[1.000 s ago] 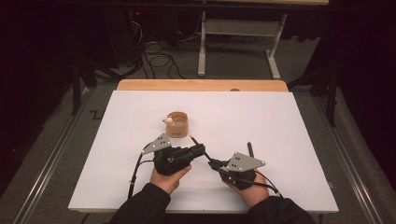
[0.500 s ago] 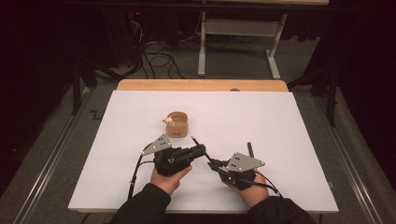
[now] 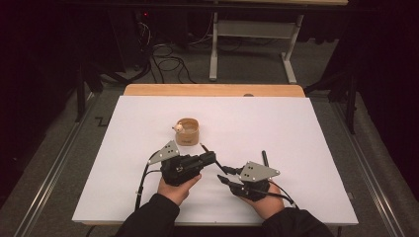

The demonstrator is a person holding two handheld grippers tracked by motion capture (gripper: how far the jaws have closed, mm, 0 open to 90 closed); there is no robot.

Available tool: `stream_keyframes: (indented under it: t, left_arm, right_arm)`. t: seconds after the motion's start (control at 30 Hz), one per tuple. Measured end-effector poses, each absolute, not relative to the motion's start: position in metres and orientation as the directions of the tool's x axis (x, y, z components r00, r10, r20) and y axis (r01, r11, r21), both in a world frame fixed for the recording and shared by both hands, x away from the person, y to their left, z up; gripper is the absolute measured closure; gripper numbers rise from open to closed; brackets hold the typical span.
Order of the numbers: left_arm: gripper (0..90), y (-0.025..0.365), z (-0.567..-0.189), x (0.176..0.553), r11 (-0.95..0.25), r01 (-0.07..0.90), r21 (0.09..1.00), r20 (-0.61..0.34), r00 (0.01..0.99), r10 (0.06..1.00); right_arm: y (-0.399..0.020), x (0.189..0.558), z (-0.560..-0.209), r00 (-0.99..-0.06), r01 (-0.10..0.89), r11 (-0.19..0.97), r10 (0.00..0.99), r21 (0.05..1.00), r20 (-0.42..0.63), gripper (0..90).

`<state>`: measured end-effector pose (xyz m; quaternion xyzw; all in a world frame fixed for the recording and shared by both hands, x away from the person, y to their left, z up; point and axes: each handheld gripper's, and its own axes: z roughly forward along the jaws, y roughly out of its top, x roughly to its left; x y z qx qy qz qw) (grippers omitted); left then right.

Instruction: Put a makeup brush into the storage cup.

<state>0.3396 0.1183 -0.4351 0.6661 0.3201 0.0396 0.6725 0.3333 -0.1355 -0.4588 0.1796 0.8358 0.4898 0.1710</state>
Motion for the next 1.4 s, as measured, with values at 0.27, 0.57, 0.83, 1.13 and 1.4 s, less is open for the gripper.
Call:
stream_keyframes:
  t: [0.27, 0.57, 0.83, 1.13, 1.4]
  left_arm:
    - [82.8, 0.121, -0.434, 0.34, 0.102, 0.362, 0.927, -0.362, 0.787, 0.499]
    - [82.8, 0.128, -0.433, 0.342, 0.083, 0.349, 0.933, -0.335, 0.764, 0.551]
    - [82.8, 0.136, -0.431, 0.344, 0.081, 0.35, 0.933, -0.327, 0.737, 0.591]
    - [82.8, 0.14, -0.432, 0.346, 0.065, 0.344, 0.937, -0.31, 0.725, 0.615]
    - [82.8, 0.143, -0.432, 0.346, 0.063, 0.346, 0.936, -0.307, 0.718, 0.625]
  right_arm:
    - [-0.138, 0.335, -0.458, -0.873, 0.152, 0.447, 0.479, 0.882, -0.092, 65.6]
    - [-0.145, 0.34, -0.456, -0.866, 0.154, 0.437, 0.492, 0.886, -0.092, 61.5]
    - [-0.156, 0.343, -0.45, -0.85, 0.185, 0.404, 0.523, 0.896, -0.06, 53.1]
    - [-0.175, 0.345, -0.44, -0.824, 0.198, 0.356, 0.565, 0.913, -0.042, 44.7]
    - [-0.193, 0.35, -0.432, -0.799, 0.227, 0.292, 0.601, 0.929, 0.006, 35.1]
